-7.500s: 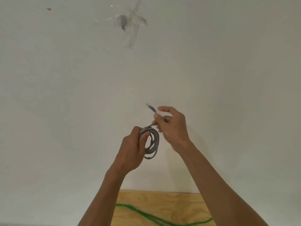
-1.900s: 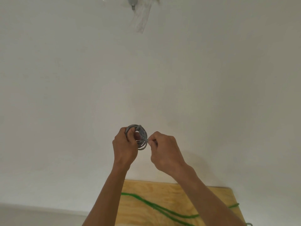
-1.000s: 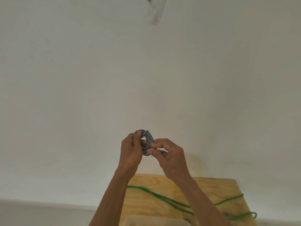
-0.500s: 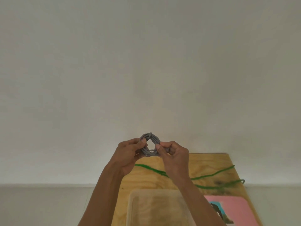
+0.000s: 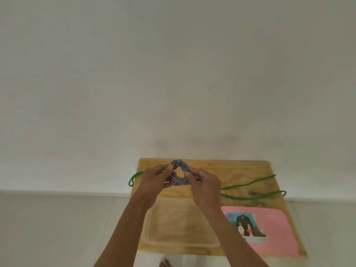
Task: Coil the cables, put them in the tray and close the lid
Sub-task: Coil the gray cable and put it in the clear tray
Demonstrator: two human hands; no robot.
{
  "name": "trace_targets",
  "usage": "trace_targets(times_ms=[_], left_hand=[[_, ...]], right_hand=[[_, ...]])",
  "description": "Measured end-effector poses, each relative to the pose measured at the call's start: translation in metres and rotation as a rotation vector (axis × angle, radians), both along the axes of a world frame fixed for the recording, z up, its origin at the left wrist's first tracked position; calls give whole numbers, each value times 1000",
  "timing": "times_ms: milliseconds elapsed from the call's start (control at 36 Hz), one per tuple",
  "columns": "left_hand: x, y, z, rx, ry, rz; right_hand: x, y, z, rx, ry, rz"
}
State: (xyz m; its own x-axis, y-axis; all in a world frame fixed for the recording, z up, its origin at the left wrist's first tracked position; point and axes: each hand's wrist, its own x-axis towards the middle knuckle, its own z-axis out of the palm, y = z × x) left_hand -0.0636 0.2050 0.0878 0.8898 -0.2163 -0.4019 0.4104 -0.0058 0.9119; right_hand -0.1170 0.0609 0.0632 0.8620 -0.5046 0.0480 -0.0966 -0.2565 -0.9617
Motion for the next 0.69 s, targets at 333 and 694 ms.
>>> trace_targets(times_ms=[333,694], left_hand=[[-50,22,-87,615,-249,87],[-61,57,-180,818,-512,-74]], right_hand=[[-50,11,-85,-13,227,10],[-45,62,-160,-88,519,34]])
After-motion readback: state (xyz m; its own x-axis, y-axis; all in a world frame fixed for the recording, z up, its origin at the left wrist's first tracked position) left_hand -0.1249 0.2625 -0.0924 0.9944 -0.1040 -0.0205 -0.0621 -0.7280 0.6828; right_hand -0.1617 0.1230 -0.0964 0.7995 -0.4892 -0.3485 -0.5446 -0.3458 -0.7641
